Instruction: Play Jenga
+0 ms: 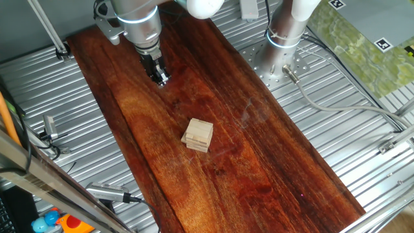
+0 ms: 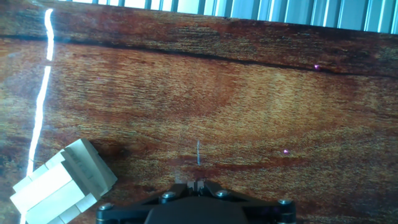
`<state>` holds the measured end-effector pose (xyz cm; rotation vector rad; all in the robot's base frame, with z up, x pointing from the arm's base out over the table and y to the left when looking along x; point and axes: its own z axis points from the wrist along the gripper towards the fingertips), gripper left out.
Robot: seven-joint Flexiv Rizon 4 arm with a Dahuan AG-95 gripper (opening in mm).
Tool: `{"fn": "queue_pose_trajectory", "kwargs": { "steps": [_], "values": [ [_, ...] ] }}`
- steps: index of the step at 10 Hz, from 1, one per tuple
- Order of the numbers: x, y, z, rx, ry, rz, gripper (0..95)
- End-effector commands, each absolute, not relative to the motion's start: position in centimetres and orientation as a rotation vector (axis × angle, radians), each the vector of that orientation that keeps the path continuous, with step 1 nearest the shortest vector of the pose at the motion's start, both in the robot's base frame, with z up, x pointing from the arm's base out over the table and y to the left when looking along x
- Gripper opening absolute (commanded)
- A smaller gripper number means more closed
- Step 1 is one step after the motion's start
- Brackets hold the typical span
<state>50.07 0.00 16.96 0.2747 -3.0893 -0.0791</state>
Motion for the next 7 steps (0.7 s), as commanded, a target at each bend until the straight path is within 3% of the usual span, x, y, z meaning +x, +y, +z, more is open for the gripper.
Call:
{"fn": "queue_pose_trajectory", "kwargs": {
  "steps": [1,7],
  "values": [
    [50.0,0.0,17.01,0.272,-3.089,-0.074,0.0],
    [50.01,-0.03,17.0,0.272,-3.045,-0.106,0.0]
  ]
}}
